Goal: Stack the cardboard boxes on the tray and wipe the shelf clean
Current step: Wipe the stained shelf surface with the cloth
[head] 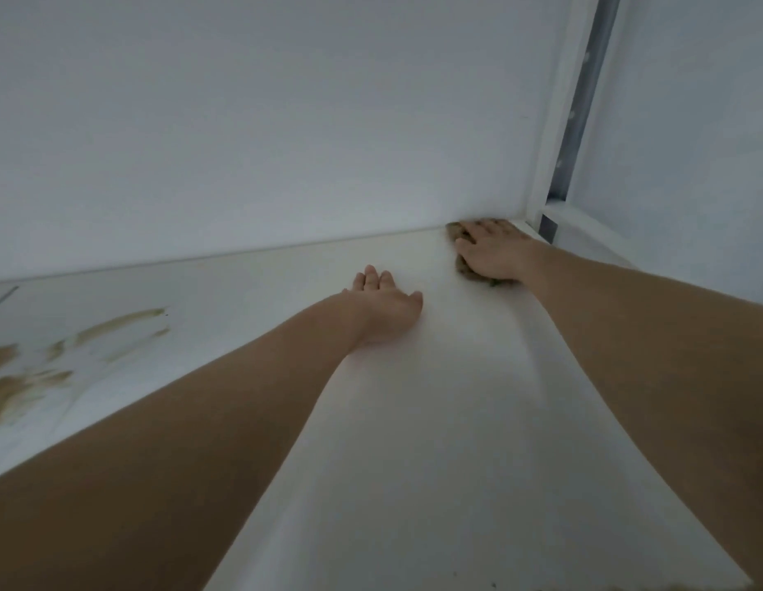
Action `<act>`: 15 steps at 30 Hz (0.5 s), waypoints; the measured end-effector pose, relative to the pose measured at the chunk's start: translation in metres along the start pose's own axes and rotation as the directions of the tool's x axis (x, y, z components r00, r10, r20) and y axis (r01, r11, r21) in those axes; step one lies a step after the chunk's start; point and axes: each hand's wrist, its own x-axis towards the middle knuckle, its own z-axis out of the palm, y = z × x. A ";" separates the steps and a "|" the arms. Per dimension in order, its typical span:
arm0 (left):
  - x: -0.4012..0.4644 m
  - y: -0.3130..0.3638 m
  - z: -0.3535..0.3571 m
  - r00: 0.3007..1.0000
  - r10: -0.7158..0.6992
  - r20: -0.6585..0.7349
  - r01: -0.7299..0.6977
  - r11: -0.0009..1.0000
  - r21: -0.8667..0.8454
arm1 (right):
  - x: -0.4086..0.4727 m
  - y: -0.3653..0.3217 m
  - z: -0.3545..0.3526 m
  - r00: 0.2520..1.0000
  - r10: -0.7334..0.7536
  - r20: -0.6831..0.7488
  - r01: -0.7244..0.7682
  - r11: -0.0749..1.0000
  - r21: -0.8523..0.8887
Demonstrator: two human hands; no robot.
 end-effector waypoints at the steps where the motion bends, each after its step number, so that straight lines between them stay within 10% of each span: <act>1: 0.000 0.000 0.000 1.000 -0.004 0.003 0.004 1.000 -0.004 | -0.003 0.009 -0.001 0.999 0.035 0.001 -0.035 0.999 0.000; 8: -0.004 0.001 -0.006 1.000 -0.006 0.003 0.007 0.997 -0.072 | -0.054 0.040 0.001 0.985 0.169 0.018 -0.170 0.982 0.082; 15: -0.023 0.006 -0.005 1.000 -0.019 -0.011 0.017 0.989 -0.150 | -0.117 -0.008 0.015 1.000 -0.010 0.023 0.009 0.999 0.038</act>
